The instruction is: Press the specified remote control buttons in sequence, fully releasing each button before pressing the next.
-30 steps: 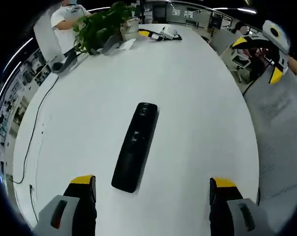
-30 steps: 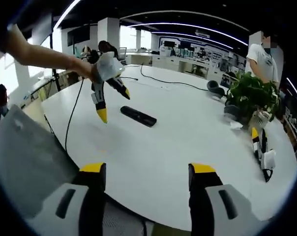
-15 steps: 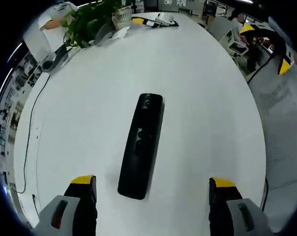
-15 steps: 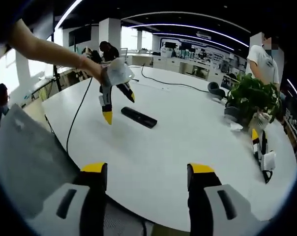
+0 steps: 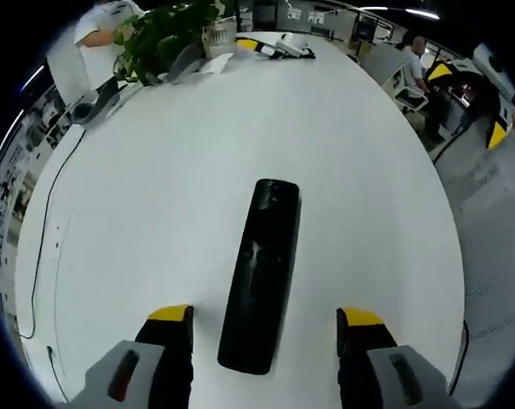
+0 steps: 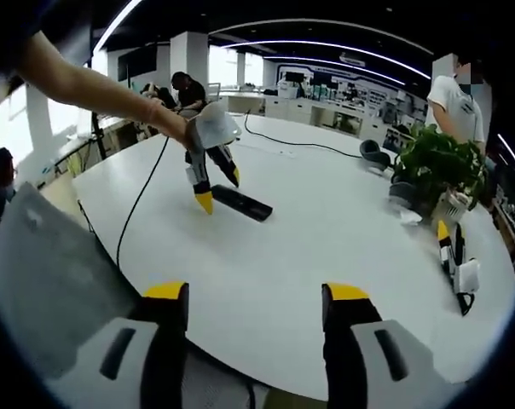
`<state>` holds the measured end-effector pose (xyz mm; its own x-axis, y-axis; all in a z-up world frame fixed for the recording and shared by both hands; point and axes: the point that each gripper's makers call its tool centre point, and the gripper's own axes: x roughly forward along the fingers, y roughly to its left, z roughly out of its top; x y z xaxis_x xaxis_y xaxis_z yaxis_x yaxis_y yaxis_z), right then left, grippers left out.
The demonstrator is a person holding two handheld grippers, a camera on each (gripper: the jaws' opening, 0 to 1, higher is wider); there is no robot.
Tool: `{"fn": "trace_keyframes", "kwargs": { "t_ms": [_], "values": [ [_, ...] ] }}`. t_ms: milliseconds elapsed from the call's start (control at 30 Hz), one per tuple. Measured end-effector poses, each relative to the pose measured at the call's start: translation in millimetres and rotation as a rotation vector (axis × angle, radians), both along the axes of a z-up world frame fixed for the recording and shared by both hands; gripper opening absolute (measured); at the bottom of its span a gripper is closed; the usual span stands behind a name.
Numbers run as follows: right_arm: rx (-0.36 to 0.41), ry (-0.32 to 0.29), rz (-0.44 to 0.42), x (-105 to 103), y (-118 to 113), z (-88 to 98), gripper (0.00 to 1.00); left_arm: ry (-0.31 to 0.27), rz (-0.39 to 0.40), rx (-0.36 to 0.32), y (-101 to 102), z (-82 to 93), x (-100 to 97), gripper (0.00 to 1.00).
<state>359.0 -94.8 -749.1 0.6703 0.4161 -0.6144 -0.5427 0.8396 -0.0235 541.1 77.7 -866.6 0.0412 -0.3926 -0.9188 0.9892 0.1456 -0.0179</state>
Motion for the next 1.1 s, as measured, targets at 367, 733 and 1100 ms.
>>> {"fn": "trace_keyframes", "kwargs": {
  "t_ms": [367, 733, 1100],
  "values": [
    [-0.012, 0.005, 0.001, 0.1, -2.5, -2.2, 0.57, -0.016, 0.013, -0.080, -5.5, 1.6, 1.9, 0.57],
    [-0.051, -0.004, -0.007, 1.5, -8.1, -4.0, 0.55, -0.036, 0.008, -0.088, -9.6, 2.4, -3.4, 0.25],
    [-0.051, -0.015, -0.031, 2.7, -11.4, -1.8, 0.56, -0.035, -0.020, -0.054, -7.9, 0.2, -11.9, 0.24]
  ]
}}
